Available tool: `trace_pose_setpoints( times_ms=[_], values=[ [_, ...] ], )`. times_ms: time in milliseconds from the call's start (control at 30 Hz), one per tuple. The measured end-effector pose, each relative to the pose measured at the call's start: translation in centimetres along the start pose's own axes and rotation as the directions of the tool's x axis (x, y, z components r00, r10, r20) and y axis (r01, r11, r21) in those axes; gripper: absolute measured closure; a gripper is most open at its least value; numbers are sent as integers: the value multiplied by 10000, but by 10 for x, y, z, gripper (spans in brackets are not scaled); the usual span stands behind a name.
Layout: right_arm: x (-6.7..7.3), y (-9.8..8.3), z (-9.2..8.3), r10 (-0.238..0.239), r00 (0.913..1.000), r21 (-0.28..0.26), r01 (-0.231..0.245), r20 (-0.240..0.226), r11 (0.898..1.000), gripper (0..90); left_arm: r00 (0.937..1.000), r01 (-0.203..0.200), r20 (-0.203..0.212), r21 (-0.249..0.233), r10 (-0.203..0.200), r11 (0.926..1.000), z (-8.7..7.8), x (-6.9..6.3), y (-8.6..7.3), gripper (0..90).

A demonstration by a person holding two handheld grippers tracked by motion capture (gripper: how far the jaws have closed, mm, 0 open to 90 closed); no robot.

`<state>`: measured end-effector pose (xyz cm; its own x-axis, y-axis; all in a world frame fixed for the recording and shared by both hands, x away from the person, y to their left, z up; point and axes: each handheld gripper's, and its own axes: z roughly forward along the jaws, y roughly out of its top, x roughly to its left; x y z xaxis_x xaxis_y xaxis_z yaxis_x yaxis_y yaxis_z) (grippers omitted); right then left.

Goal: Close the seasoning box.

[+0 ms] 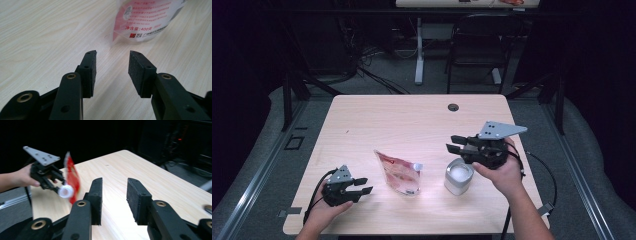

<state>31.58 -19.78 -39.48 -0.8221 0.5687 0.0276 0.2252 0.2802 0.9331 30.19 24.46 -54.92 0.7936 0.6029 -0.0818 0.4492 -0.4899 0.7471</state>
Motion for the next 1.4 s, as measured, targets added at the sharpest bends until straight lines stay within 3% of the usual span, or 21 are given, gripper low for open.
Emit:
trace_pose_setpoints(
  times_ms=[167, 400, 667, 1067, 1200, 1400],
  values=[
    [-16, -9, -19, 160, 9939, 130, -175, 1093, 9998, 754, 9999, 102, -15, -22, -102, 9999, -1, 1, -3, 582],
    [-32, -26, -35, 625, 9787, 173, -671, 1957, 9976, 888, 9999, 135, -67, -13, -135, 9999, -2, 2, -3, 582],
    [-42, -52, -39, 929, 9487, 483, -1125, 3024, 9925, 900, 9999, 127, -82, -51, -127, 9999, -3, 2, -4, 582],
    [-49, -86, -41, 1844, 9316, 295, -2036, 3134, 9786, 900, 9999, 138, -84, -46, -138, 9999, -3, 2, -4, 583],
    [-47, -91, -40, 2081, 9365, 169, -2218, 2821, 9750, 900, 9998, 154, -88, -37, -155, 9999, -2, 2, -4, 583],
    [-37, -97, -34, 2025, 9455, 266, -2163, 2550, 9760, 900, 9999, 112, -97, 1, -112, 9999, -2, 1, -4, 583]
  ],
)
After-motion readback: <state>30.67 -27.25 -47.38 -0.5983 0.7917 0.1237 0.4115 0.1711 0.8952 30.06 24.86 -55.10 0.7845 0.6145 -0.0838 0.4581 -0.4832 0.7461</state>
